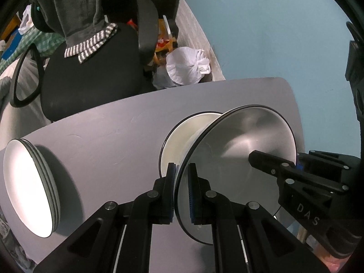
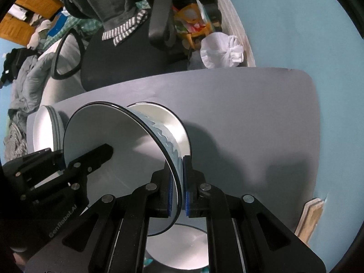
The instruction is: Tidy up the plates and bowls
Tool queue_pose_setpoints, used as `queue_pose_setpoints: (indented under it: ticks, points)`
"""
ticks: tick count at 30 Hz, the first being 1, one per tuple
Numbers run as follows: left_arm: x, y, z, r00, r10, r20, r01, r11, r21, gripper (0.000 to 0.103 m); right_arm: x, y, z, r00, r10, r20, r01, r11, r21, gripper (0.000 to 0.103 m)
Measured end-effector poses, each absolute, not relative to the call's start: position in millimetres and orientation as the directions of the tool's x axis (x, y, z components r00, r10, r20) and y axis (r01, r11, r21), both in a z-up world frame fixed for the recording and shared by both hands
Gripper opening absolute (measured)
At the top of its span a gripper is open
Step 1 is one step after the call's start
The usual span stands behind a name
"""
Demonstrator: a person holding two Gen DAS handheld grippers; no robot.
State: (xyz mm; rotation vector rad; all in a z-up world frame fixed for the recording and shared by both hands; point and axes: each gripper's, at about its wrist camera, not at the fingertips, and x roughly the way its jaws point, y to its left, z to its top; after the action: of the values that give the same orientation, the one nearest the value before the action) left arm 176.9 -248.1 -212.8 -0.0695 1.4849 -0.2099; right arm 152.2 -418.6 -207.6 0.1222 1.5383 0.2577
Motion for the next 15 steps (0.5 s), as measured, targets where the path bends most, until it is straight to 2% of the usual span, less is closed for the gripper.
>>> queue_pose_setpoints:
  ticks: [15]
  points:
    - [188,-250,-232,0.017,-0.161,-0.987,0.071,0.985,-0.159,0.008,159,-414,-210,0.027,0.188,-0.982,-0.127,0.975,0.183,0.010]
